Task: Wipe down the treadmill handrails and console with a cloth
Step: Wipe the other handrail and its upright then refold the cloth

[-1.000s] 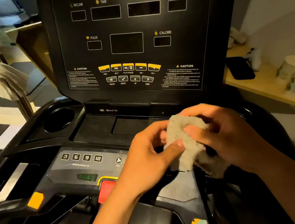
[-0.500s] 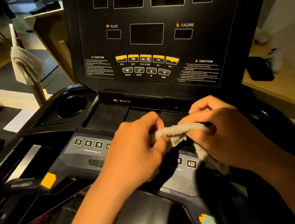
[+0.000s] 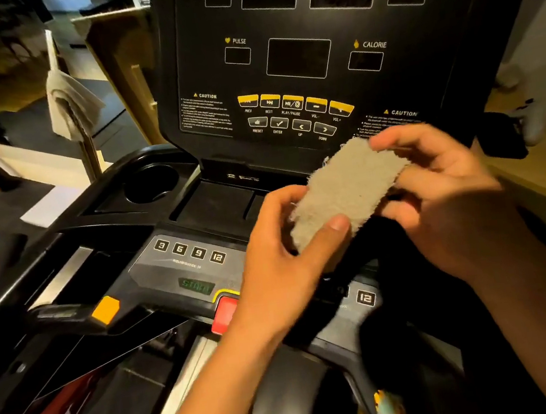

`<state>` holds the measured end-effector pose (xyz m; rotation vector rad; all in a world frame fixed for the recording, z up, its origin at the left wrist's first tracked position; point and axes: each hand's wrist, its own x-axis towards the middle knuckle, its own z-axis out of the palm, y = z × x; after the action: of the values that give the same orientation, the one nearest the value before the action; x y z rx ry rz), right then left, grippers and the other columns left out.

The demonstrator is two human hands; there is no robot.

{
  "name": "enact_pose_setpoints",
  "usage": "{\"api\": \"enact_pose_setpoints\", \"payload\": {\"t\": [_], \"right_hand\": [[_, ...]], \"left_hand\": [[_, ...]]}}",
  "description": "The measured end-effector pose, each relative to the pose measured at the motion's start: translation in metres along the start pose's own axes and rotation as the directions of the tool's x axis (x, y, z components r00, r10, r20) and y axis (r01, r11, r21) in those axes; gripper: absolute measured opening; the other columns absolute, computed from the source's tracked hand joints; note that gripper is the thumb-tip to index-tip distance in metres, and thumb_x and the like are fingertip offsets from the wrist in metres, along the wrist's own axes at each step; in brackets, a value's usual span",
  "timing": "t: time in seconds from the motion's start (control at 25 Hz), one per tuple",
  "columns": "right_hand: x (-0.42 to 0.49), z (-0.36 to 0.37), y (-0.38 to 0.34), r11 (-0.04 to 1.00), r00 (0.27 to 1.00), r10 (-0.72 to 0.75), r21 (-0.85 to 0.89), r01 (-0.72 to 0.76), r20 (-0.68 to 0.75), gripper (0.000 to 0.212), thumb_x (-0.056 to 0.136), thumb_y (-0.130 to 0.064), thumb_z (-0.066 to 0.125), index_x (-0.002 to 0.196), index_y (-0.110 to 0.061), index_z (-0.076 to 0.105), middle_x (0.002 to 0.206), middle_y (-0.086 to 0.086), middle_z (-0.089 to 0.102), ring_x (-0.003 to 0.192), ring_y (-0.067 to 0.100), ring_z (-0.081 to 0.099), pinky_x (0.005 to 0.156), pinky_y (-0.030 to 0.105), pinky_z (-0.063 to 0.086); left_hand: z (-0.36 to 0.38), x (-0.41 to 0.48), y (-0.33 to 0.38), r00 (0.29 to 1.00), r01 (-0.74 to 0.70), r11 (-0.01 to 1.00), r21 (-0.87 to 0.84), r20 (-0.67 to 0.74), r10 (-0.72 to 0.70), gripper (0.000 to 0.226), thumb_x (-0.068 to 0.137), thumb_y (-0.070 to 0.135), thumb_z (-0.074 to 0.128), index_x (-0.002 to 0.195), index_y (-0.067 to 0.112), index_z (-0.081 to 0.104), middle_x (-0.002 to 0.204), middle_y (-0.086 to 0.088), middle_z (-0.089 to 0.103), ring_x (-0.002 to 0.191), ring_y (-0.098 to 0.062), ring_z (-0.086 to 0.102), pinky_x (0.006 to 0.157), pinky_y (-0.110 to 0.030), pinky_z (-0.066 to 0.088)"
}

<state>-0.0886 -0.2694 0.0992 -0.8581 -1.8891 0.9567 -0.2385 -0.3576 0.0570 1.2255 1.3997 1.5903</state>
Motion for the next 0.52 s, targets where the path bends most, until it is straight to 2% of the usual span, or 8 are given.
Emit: {"api": "enact_pose_setpoints", "payload": {"t": [0.08,0.12,0.16,0.2,0.28,0.32,0.36,0.52], "right_hand": [[-0.006,0.001,0.015,0.994,0.998,-0.032,-0.107,0.038,0.052,0.033,0.08,0.011,0.059,0.109,-0.003,0.067,0.101,-0.007,0.061,0.095,-0.016,0.055,0.083,0.004,0.041],[-0.007,0.0,0.027,0.988,1.0,0.016,-0.155,-0.013,0.018,0.03,0.08,0.005,0.061,0.104,-0.009,0.071,0.095,-0.004,0.064,0.089,-0.008,0.059,0.08,0.006,0.042],[-0.008,0.0,0.04,0.973,0.999,0.034,-0.228,-0.037,-0.016,0.025,0.079,-0.002,0.063,0.095,-0.018,0.073,0.091,-0.002,0.066,0.085,0.0,0.061,0.077,0.008,0.042],[-0.012,0.003,0.051,0.932,0.997,0.066,-0.356,-0.075,-0.038,0.018,0.078,-0.009,0.065,0.088,-0.022,0.073,0.091,-0.001,0.066,0.084,0.008,0.062,0.077,0.01,0.044],[-0.023,0.012,0.069,0.706,0.999,0.028,-0.708,-0.007,0.017,0.01,0.077,-0.019,0.069,0.086,-0.018,0.073,0.093,-0.001,0.064,0.086,0.016,0.061,0.079,0.02,0.049],[-0.028,0.017,0.076,0.641,0.997,-0.007,-0.766,0.059,0.072,0.016,0.077,-0.02,0.07,0.092,-0.016,0.074,0.096,0.001,0.065,0.088,0.019,0.06,0.078,0.029,0.052],[-0.032,0.018,0.079,0.646,0.993,0.008,-0.759,0.084,0.117,0.022,0.077,-0.019,0.071,0.098,-0.014,0.073,0.099,0.003,0.067,0.089,0.02,0.061,0.076,0.035,0.054],[-0.022,0.029,0.096,0.698,0.972,-0.014,-0.693,0.179,0.236,0.024,0.08,-0.01,0.068,0.103,-0.01,0.074,0.105,0.012,0.07,0.092,0.028,0.066,0.078,0.042,0.057]], "left_hand": [[-0.008,0.01,-0.006,0.978,0.202,0.956,-0.211,0.09,-0.187,0.039,0.079,0.013,0.074,0.114,0.015,0.057,0.103,-0.008,0.067,0.088,-0.021,0.066,0.072,-0.031,0.058],[-0.013,0.018,-0.01,0.978,0.207,0.968,-0.144,0.054,-0.201,0.04,0.08,0.01,0.075,0.114,0.016,0.055,0.103,-0.01,0.066,0.086,-0.025,0.066,0.068,-0.035,0.059],[-0.019,0.03,-0.016,0.986,0.166,0.985,0.037,0.011,-0.166,0.041,0.079,0.012,0.076,0.114,0.02,0.054,0.104,-0.008,0.066,0.089,-0.024,0.066,0.07,-0.036,0.058],[-0.024,0.043,-0.023,0.994,0.102,0.938,0.331,-0.002,-0.108,0.042,0.079,0.018,0.076,0.114,0.025,0.054,0.108,-0.003,0.064,0.096,-0.022,0.064,0.08,-0.037,0.055],[-0.027,0.059,-0.034,0.989,-0.083,0.557,0.826,0.135,-0.053,0.044,0.082,0.029,0.071,0.122,0.033,0.054,0.13,0.004,0.054,0.119,-0.02,0.053,0.105,-0.044,0.039],[-0.025,0.062,-0.039,0.973,-0.187,0.398,0.898,0.225,-0.051,0.043,0.085,0.033,0.066,0.127,0.036,0.053,0.14,0.005,0.047,0.128,-0.02,0.045,0.111,-0.048,0.03],[-0.021,0.062,-0.045,0.95,-0.27,0.308,0.912,0.305,-0.069,0.042,0.088,0.035,0.061,0.13,0.037,0.053,0.145,0.006,0.044,0.13,-0.02,0.042,0.112,-0.049,0.027],[-0.013,0.065,-0.061,0.893,-0.396,0.29,0.871,0.439,-0.099,0.038,0.098,0.038,0.045,0.136,0.034,0.053,0.136,0.003,0.056,0.119,-0.026,0.052,0.093,-0.042,0.048]]}}
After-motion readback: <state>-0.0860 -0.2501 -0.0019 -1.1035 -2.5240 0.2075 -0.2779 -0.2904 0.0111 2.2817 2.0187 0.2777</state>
